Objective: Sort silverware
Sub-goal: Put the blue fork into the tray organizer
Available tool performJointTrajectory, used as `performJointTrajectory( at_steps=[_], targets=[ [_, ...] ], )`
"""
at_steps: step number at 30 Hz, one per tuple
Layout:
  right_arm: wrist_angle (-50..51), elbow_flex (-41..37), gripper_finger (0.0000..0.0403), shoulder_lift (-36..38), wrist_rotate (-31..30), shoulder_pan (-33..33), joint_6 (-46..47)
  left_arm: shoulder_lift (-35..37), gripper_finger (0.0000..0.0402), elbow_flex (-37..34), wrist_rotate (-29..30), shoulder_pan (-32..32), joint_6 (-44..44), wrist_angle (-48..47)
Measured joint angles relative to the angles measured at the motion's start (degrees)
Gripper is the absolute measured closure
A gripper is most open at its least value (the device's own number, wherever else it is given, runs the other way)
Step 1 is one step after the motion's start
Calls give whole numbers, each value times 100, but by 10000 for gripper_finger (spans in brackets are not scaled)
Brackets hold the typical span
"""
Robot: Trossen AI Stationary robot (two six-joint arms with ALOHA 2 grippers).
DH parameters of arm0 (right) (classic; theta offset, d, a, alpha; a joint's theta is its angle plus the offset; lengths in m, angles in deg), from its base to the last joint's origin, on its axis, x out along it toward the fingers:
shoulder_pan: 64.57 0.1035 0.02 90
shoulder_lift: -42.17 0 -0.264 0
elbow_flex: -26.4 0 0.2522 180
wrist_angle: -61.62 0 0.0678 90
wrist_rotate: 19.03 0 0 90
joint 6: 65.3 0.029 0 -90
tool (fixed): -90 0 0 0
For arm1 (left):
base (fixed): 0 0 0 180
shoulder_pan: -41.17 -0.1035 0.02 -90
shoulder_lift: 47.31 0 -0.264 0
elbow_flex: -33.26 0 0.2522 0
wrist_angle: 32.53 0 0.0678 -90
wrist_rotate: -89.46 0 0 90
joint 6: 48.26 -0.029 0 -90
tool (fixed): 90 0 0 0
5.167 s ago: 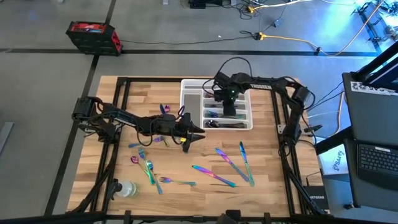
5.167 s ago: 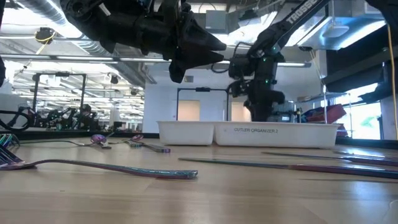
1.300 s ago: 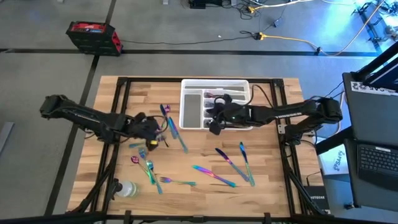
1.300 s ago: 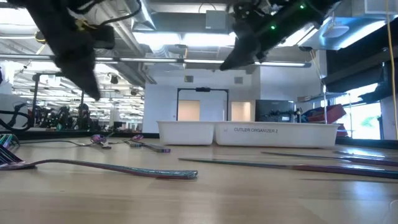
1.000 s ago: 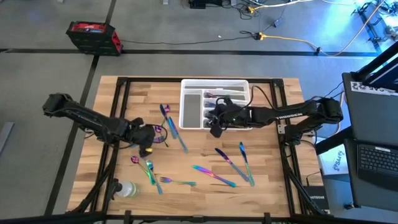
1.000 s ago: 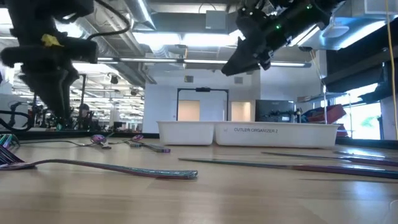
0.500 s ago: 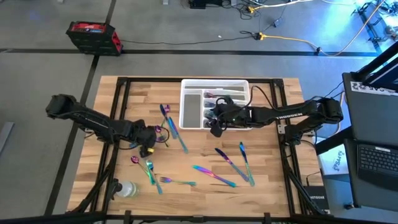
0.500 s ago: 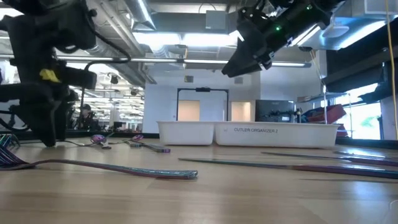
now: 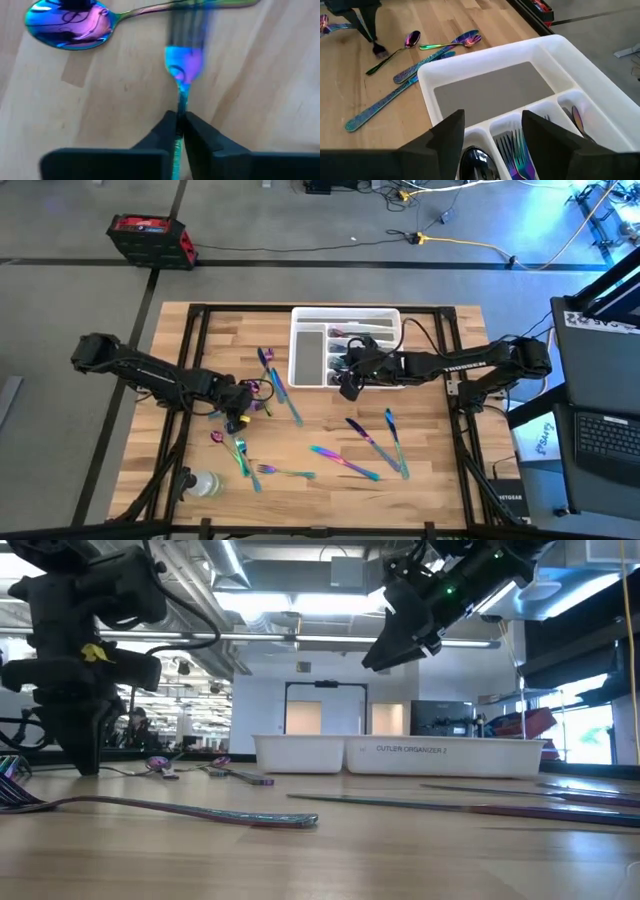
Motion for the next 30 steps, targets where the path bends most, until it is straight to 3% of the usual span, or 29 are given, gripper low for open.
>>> performJointTrajectory(
  at_steps=[6,10,15,18,22,26,30],
  targets=[
    [-391,0,256,153,-100,189,13,93,399,44,-299,-88,1208,42],
    [-640,2,280,438,-171,270,-53,419,400,316,-87,-25,1846,144],
    [-679,2,297,841,-927,496,-536,1061,401,734,1155,-45,2567,112],
    [-690,4,301,1023,-1039,557,-673,1519,401,931,1894,-69,2895,127],
    [-1009,-63,301,1128,-972,753,-1129,2007,401,970,3513,-67,3471,672],
    [-2574,-668,301,1126,-951,1041,-1659,2001,401,946,5046,-72,3433,1884],
    [-4824,-1710,301,1031,-698,956,-1661,1482,401,944,5621,-148,3401,3093]
  ],
)
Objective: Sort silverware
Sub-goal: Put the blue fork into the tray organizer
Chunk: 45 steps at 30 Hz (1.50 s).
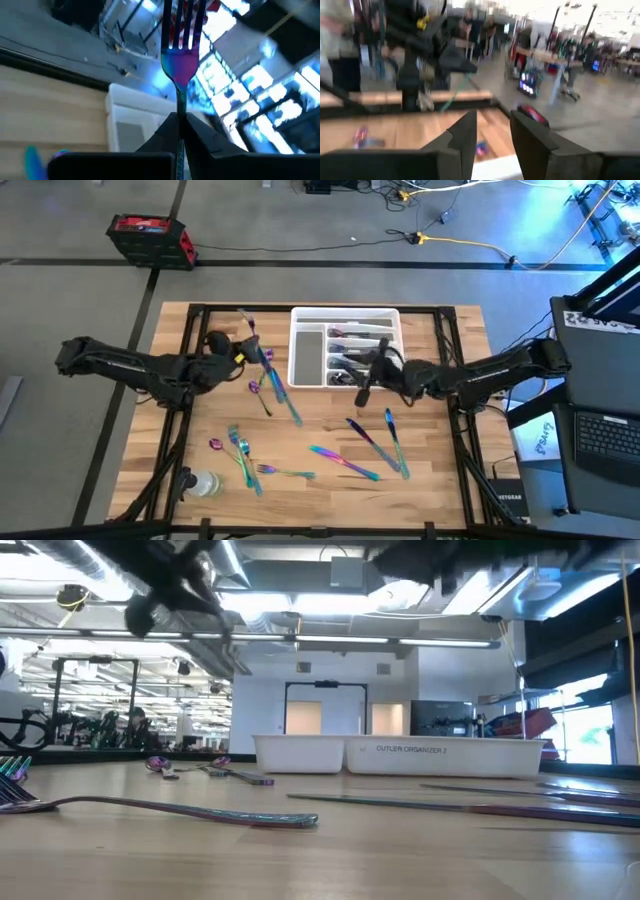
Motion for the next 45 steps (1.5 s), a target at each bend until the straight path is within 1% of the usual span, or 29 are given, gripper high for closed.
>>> performJointTrajectory(
  at_steps=[2,4,7,10,13,15,17,20,23,28,35,38,43,45],
  targets=[
    [-1022,-358,301,-123,276,-54,8,-415,402,-2,6,-59,174,672],
    [-1398,-484,301,-236,441,-117,45,-881,402,-2,11,-96,303,1481],
    [-1128,-492,301,-559,443,-169,180,-1712,401,-2,-13,-149,340,2836],
    [-1158,-327,301,-897,535,-241,202,-2533,401,18,-155,-253,174,4267],
    [-1079,-52,301,-1069,553,-319,680,-3264,401,219,-526,-337,40,5177],
    [-723,220,301,-1097,558,-413,953,-3623,401,409,-736,-368,69,5339],
    [-139,512,301,-1095,569,-515,1026,-3882,401,643,-891,-383,151,5369],
    [924,909,301,-1097,606,-662,1098,-4120,401,932,-1010,-374,72,5379],
    [1545,1169,301,-1097,605,-836,1245,-4209,401,1155,-1106,-376,-194,5371],
    [1705,1214,301,-1097,588,-976,1477,-4207,401,1352,-1101,-380,-851,5412],
    [1803,1214,306,-1097,543,-1048,1631,-4199,401,1473,-1104,-376,-1057,5374],
    [1825,1214,327,-1097,474,-1046,1633,-4199,401,1473,-1103,-376,-1061,5382],
    [1837,1214,388,-1097,445,-1043,1619,-4199,401,1473,-1103,-376,-1269,5356],
    [1874,1214,397,-1097,434,-1047,1575,-4199,401,1473,-1075,-376,-1269,5352]
  ],
)
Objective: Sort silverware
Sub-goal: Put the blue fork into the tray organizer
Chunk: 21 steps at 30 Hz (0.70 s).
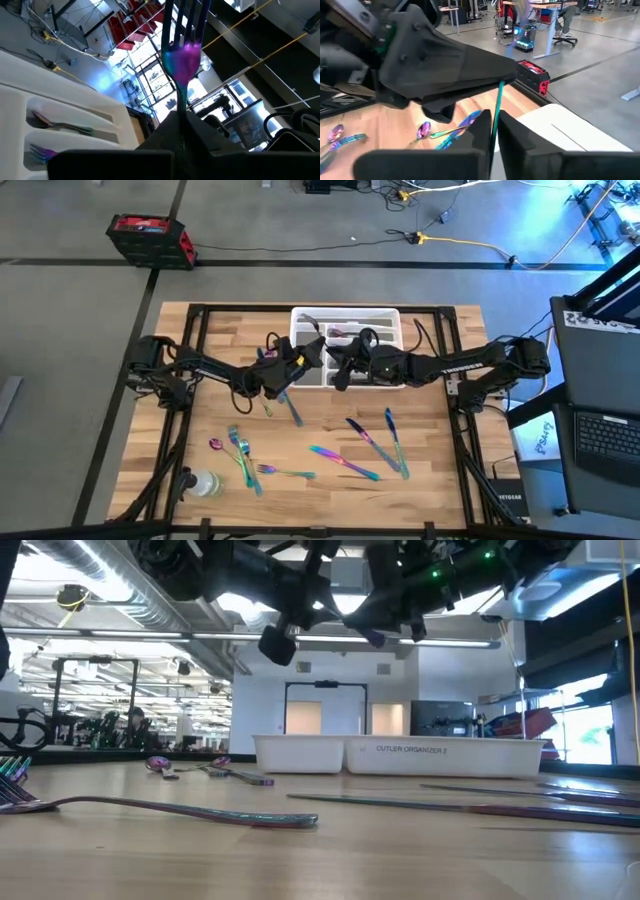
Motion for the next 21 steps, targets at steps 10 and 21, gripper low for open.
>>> performJointTrajectory(
  at_steps=[10,21],
  targets=[
    [-46,0,402,0,-239,11,71,-2,393,-2,-71,7,15,33],
    [-108,-2,403,16,-707,13,229,-1,252,-23,-248,17,-139,42]
  ],
)
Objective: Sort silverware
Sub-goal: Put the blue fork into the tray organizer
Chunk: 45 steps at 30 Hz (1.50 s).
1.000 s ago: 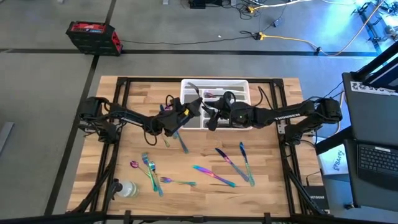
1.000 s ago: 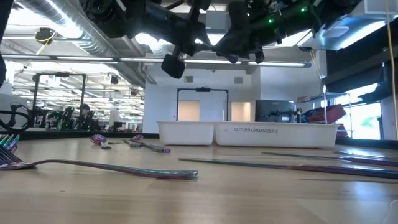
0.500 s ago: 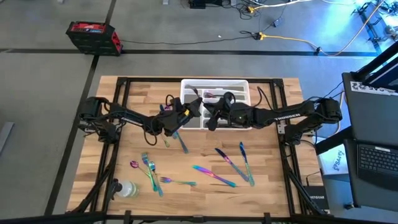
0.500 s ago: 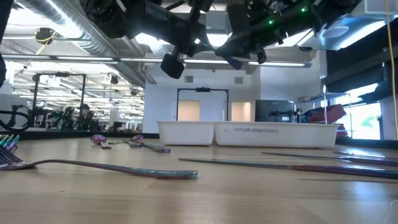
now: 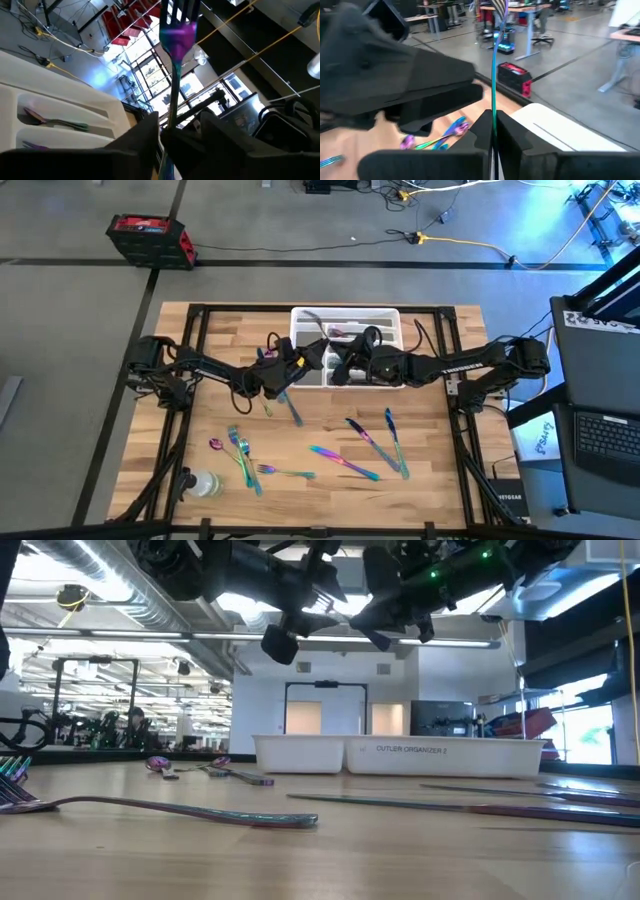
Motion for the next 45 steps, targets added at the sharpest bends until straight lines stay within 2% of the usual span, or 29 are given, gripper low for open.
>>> performJointTrajectory(
  at_steps=[3,5,7,8,11,14,15,17,21,24,25,30,35,41,45],
  targets=[
    [204,-2,403,211,-280,-4,-117,35,219,-57,-15,0,-62,4],
    [701,-2,403,485,-511,-117,-145,66,202,-57,-129,31,-146,16],
    [1327,-26,403,853,-494,-381,-111,80,188,-56,-208,84,-256,23],
    [1627,-65,403,1072,-287,-585,-89,82,182,-57,-228,120,-345,25],
    [2786,-167,403,1676,1151,-1392,14,117,169,-57,-587,233,-805,115],
    [3953,-290,403,1929,3430,-2406,-1,175,160,-53,-990,399,-1611,394],
    [4225,-338,403,1933,4290,-2701,-67,180,157,-53,-1124,444,-1785,408],
    [4550,-436,403,1850,5645,-3124,-278,178,153,-53,-1452,499,-2051,423],
    [5133,-483,403,1474,6986,-3566,-655,178,151,-53,-2006,604,-2746,637],
    [5084,-476,403,1171,8226,-3826,-864,178,151,-53,-2158,708,-3120,766],
    [5060,-474,403,1065,8428,-3894,-924,178,151,-53,-2179,725,-3191,801],
    [5079,-470,403,532,8723,-4216,-1524,178,151,-53,-2330,750,-3602,774],
    [4745,-451,403,-247,9072,-4246,-1966,178,151,-53,-2886,698,-3633,755],
    [4860,22,403,-1019,9005,-4242,-2502,178,151,-53,-3115,557,-3473,706],
    [5349,412,403,-1182,8611,-4240,-3173,178,151,-53,-3139,548,-3467,697]
  ],
)
